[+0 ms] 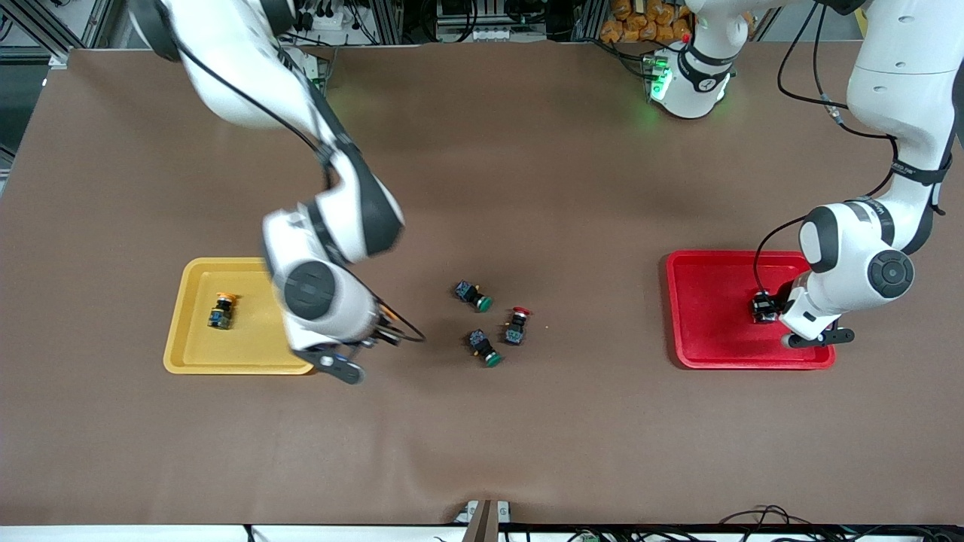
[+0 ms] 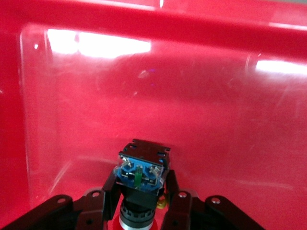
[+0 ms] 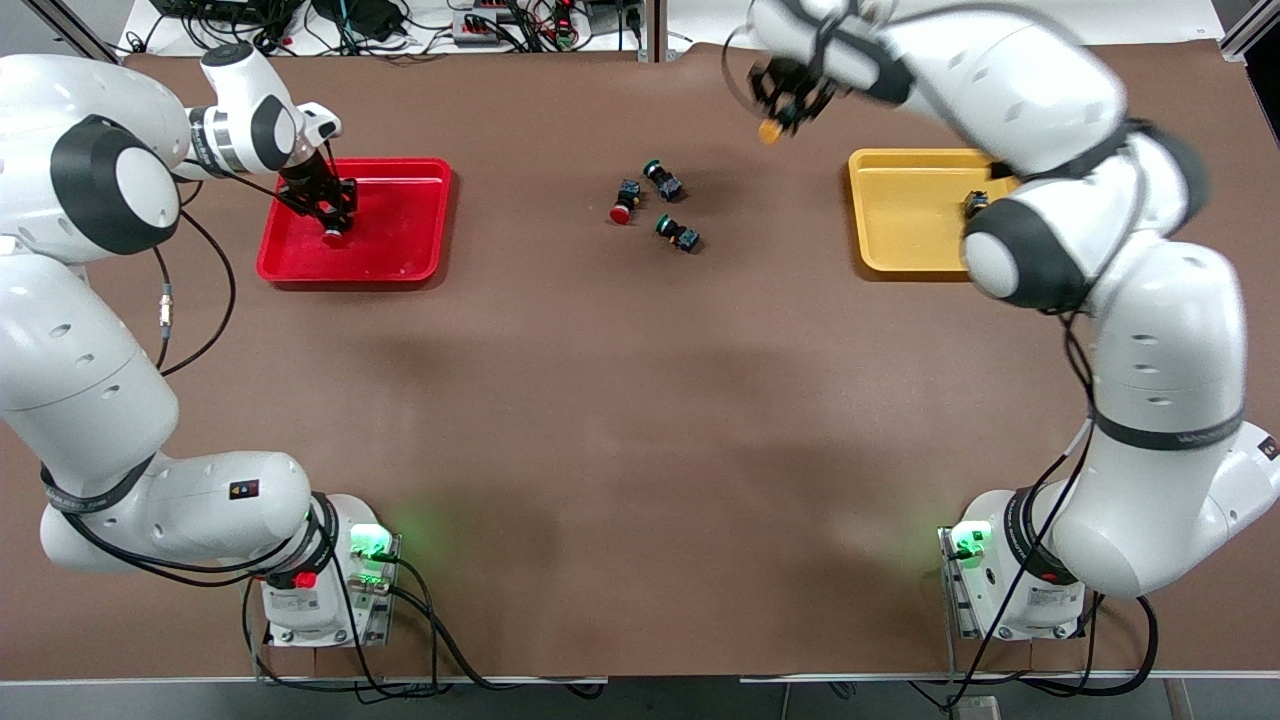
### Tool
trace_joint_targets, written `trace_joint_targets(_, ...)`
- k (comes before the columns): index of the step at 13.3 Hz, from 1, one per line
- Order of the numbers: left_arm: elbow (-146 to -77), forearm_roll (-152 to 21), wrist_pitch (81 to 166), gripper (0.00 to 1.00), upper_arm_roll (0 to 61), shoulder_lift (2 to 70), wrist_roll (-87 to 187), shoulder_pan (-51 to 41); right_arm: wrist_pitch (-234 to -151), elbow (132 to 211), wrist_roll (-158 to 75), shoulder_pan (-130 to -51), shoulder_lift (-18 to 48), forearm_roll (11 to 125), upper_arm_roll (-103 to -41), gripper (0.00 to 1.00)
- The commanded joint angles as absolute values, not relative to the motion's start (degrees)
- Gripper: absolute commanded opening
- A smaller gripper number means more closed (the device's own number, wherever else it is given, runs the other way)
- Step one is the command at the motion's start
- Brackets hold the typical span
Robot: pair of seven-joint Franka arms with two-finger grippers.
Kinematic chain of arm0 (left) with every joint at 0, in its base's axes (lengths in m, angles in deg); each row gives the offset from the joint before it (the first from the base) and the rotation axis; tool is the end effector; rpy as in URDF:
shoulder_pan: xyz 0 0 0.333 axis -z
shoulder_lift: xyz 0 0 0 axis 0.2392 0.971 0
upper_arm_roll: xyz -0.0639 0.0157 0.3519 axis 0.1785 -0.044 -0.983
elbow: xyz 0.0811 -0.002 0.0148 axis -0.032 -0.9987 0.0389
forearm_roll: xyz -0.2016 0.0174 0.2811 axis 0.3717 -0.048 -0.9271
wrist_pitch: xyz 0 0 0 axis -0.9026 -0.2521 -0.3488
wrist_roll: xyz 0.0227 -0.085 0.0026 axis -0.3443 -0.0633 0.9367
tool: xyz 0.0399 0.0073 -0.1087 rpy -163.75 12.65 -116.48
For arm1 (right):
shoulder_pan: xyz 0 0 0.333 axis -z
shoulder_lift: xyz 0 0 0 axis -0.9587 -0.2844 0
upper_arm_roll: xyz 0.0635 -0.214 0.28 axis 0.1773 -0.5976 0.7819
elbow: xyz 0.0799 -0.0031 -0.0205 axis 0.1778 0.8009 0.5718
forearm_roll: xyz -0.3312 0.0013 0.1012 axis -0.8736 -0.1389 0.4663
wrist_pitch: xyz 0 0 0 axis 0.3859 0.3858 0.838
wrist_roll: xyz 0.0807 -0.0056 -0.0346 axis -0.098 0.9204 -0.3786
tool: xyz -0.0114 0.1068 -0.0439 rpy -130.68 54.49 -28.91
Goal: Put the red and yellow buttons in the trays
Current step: 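Lower the red button into the red tray while the right gripper carries its button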
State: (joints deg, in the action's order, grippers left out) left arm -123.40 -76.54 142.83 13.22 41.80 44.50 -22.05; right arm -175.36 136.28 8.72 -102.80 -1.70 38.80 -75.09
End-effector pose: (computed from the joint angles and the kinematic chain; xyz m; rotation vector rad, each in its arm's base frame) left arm 0.5929 0.0762 0.2516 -3.1237 -0.1826 0.1873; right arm 0.6516 0.2992 0.4332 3.0497 -0.6507 -0.1486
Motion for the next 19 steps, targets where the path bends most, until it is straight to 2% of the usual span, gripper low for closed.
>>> trace_joint_targets(1, -124.66, -77.49, 140.11, 0.05, 13.79, 40.48, 45.42, -23.16, -163.20, 139.33, -3.62, -97.40, 11.28, 40.27, -74.35, 0.00)
trace_joint_targets(2, -124.39, -77.49, 139.32, 0.47, 13.79, 40.30, 45.77, -23.07, -158.27, 139.42, -9.51, -94.95, 14.19, 40.27, -74.44, 0.00)
trace_joint_targets(3, -124.39, -77.49, 139.14, 0.99, 13.79, 40.13, 45.95, -23.07, -155.17, 139.94, -14.70, -92.66, 16.48, 40.10, -74.53, 0.00)
trace_joint_targets(7, -123.87, -77.49, 139.05, 1.00, 14.05, 39.08, 46.91, -22.54, -154.61, 147.05, -27.38, -85.97, 22.12, 39.31, -74.62, 0.00)
trace_joint_targets(9, -123.69, -77.49, 137.92, 1.00, 15.18, 37.41, 48.14, -22.36, -157.41, 151.87, -32.39, -84.20, 23.61, 37.65, -74.62, 0.00)
trace_joint_targets(12, -118.53, -77.49, 129.94, 1.00, 19.31, 34.68, 51.12, -22.36, -172.40, 167.40, -36.45, -83.50, 26.95, 36.85, -74.70, 0.00)
trace_joint_targets(14, -112.55, -77.49, 123.61, 1.00, 22.47, 34.76, 55.85, -21.93, -183.30, 176.30, -38.91, -83.06, 26.88, 36.93, -74.62, 0.00)
trace_joint_targets(16, -108.24, -77.49, 121.04, 1.00, 24.24, 34.94, 59.73, -19.74, -195.25, 183.68, -40.15, -82.97, 25.56, 36.93, -74.62, 0.00)
trace_joint_targets(19, -104.45, -77.49, 120.94, 1.00, 24.33, 35.46, 61.41, -14.03, -205.04, 186.88, -41.82, -83.23, 18.64, 36.93, -74.53, 0.00)
